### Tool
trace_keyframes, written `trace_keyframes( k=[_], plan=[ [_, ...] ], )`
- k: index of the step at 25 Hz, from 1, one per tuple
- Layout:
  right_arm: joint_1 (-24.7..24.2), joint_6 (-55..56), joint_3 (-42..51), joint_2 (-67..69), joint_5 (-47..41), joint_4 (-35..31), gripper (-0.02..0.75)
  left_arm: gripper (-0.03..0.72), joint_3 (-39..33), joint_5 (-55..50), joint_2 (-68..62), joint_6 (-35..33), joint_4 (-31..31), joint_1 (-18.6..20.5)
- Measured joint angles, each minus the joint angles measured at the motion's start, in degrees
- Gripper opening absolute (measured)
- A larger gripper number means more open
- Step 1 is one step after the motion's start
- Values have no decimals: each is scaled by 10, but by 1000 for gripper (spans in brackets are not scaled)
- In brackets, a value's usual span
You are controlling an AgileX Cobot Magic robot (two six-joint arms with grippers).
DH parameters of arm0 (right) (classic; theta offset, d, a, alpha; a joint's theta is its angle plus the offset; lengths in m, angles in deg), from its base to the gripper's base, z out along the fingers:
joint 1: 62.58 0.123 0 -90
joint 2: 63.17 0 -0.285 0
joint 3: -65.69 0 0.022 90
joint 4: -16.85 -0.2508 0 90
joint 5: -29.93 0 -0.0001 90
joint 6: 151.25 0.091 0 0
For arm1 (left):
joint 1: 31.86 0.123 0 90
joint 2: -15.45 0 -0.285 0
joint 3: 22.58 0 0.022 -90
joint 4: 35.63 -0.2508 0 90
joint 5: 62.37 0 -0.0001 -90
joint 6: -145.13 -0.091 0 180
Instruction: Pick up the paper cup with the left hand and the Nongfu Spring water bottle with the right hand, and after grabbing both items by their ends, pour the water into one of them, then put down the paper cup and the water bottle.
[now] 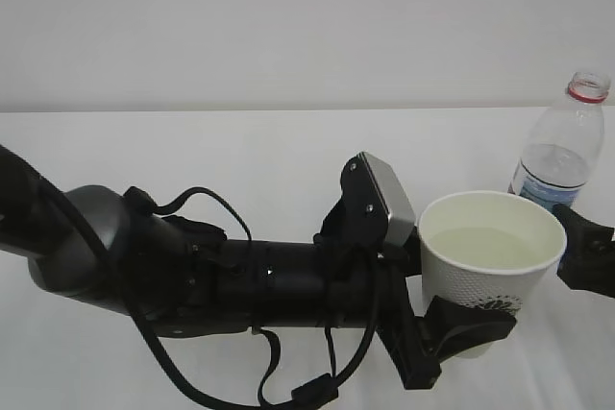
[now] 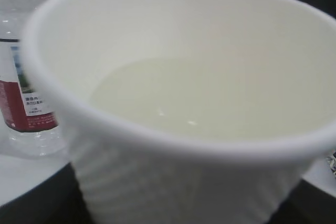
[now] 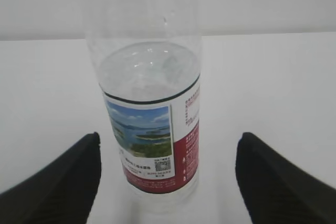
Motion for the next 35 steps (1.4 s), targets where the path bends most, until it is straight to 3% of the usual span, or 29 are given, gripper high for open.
trace_keyframes(
  k=[9, 15, 35],
  plan=[
    [0, 0, 46, -66, 1, 8, 602, 528, 0, -4, 0, 0, 5, 0],
    [0, 3, 62, -88, 1, 9, 602, 528, 0, -29, 0, 0, 65, 2],
    [0, 4, 63, -89, 2, 9, 602, 528, 0, -38, 0, -19, 127, 98]
  ],
)
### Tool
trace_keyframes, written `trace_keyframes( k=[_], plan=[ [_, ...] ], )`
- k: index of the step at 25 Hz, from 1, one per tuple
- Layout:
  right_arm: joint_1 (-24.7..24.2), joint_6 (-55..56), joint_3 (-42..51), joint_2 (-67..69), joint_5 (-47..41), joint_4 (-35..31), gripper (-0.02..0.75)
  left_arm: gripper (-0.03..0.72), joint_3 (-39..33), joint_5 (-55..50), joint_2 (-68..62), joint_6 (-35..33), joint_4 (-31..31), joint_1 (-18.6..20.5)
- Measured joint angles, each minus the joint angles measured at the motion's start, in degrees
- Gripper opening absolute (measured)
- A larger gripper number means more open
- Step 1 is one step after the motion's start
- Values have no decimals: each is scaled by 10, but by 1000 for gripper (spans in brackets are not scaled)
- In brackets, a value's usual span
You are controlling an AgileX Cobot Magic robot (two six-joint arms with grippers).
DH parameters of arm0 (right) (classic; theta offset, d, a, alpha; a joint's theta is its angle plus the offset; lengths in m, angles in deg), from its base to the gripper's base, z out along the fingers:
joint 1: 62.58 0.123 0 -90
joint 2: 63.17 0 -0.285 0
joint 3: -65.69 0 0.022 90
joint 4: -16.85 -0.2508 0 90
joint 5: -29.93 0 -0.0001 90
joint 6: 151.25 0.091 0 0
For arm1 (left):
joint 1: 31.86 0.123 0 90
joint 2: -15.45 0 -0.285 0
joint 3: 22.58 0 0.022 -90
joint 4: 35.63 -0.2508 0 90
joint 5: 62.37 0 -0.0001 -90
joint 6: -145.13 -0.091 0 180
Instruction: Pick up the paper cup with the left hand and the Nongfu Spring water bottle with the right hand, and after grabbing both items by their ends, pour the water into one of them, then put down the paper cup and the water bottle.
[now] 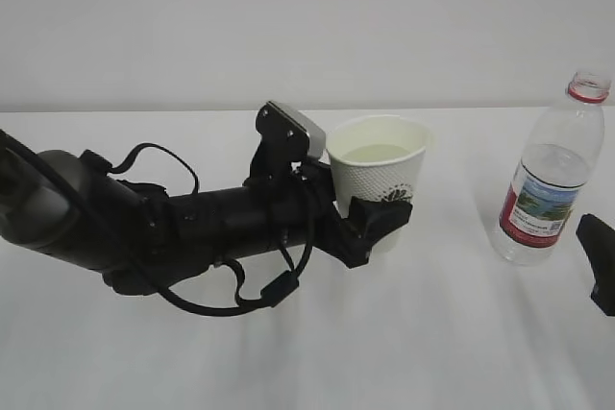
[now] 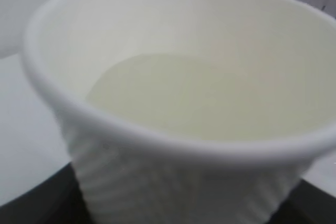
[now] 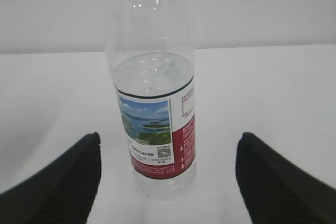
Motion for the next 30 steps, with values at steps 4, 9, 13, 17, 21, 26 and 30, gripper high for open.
trace_keyframes(
  k=[4, 9, 13, 17, 21, 26, 30],
  plan=[
    [0, 0, 0, 0, 0, 0, 602, 528, 0, 0, -1, 0, 3, 25],
    [0, 0, 0, 0, 0, 0, 602, 527, 0, 0, -1, 0, 3, 58],
    [0, 0, 0, 0, 0, 0, 602, 523, 0, 0, -1, 0, 5, 86],
    [0, 0, 0, 0, 0, 0, 602, 522, 0, 0, -1, -1, 5, 107],
    [0, 0, 0, 0, 0, 0, 602, 521, 0, 0, -1, -1, 5, 120],
    [0, -4, 0, 0, 0, -5, 602, 520, -21, 25, -1, -4, 7, 128],
    [0, -4, 0, 0, 0, -9, 602, 520, -44, 67, -1, -32, 23, 137]
  ],
)
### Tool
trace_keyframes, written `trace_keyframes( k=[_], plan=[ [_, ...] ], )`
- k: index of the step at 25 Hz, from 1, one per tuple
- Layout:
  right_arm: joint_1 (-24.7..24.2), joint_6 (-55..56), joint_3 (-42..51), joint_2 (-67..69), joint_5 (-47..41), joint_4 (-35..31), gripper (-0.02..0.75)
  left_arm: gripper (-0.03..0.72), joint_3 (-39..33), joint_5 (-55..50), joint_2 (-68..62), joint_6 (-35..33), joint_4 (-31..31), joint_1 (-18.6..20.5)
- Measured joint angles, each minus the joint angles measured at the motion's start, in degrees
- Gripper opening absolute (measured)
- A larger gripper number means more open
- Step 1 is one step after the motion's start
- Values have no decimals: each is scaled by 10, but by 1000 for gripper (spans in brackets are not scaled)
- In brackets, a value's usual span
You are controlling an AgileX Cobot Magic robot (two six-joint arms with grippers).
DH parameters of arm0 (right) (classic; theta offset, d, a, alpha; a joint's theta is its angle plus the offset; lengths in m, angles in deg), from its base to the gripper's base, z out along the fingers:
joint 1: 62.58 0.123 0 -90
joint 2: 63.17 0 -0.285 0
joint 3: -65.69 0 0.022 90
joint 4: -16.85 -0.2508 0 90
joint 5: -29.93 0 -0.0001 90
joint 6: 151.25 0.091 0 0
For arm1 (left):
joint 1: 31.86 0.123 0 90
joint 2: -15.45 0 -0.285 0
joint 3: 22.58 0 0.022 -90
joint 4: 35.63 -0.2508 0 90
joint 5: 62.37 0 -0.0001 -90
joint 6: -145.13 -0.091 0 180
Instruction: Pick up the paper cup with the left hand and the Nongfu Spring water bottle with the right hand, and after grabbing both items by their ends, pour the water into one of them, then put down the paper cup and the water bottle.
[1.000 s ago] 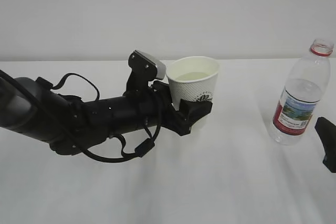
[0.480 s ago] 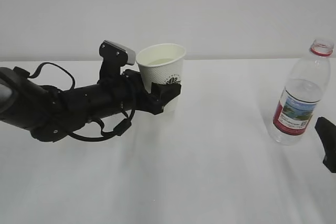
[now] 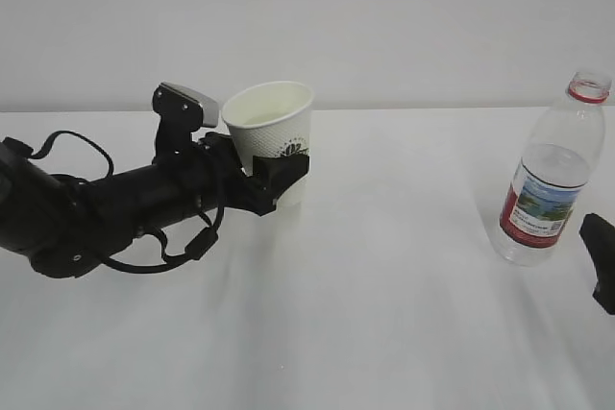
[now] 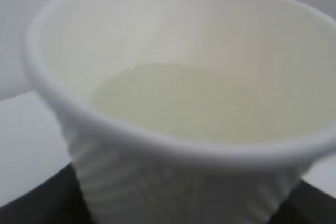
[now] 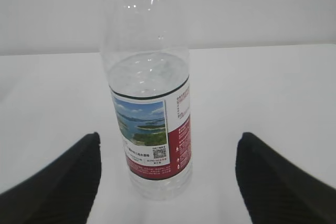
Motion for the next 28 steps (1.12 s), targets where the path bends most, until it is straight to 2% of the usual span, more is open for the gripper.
trace_keyframes(
  k=[4, 13, 22, 28],
  plan=[
    [0, 0, 0, 0, 0, -2, 602, 519, -11, 10, 0, -6, 32, 10],
    [0, 0, 0, 0, 0, -4, 602, 517, -40, 23, 0, -19, 63, 49],
    [0, 0, 0, 0, 1, -4, 596, 517, -43, 33, 0, -23, 75, 96],
    [0, -10, 0, 0, 1, -4, 595, 517, -43, 33, 0, -54, 75, 104]
  ],
)
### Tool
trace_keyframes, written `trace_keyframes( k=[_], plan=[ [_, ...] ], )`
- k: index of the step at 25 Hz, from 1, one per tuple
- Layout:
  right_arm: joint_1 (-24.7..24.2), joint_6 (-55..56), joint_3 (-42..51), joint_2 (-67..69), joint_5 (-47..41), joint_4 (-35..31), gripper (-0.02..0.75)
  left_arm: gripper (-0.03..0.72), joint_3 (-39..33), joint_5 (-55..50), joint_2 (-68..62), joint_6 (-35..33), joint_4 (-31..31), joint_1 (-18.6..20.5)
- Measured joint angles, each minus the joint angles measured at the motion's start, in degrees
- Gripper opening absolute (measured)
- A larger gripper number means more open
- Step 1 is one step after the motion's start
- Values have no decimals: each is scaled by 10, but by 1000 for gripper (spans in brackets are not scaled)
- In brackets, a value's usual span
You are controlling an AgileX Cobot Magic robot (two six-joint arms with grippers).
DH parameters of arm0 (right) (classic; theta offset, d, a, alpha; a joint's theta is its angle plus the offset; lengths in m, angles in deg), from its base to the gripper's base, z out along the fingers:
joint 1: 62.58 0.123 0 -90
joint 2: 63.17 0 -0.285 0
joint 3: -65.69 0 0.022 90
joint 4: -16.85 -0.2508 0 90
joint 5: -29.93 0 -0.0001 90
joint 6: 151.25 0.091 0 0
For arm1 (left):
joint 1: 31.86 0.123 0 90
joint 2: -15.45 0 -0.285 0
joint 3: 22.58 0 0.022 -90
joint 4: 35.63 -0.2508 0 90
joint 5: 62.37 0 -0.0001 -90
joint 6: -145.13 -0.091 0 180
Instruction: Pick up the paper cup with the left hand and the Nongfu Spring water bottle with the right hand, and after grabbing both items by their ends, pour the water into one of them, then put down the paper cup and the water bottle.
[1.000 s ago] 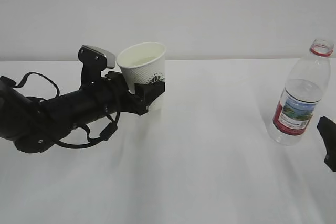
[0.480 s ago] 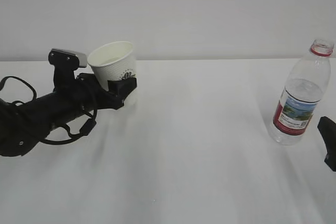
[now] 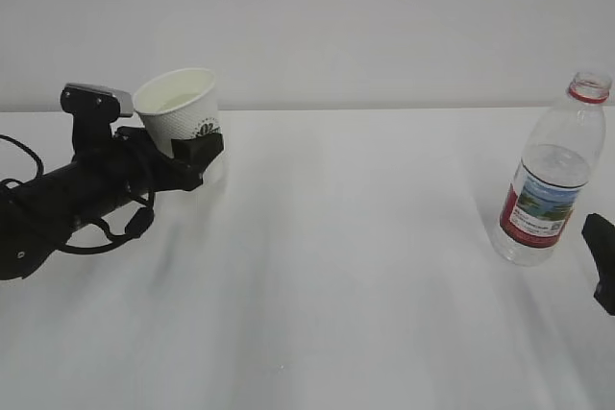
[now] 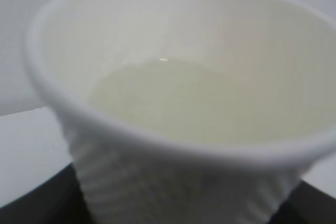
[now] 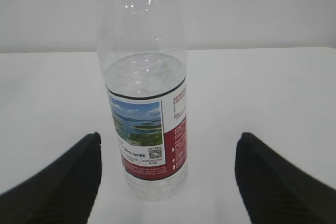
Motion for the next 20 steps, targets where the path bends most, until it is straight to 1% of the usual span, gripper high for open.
trace_keyframes(
  k=[4, 6, 14, 20],
  plan=[
    [0, -1, 0, 0, 0, -1, 595, 516, -4, 2, 0, -13, 2, 0],
    [0, -1, 0, 0, 0, -1, 595, 516, -9, 4, 0, -17, 17, 0],
    [0, -5, 0, 0, 0, -1, 595, 516, -61, 25, 0, -55, 138, 0],
    [0, -9, 0, 0, 0, -1, 595, 516, -67, 26, 0, -59, 184, 0]
  ],
)
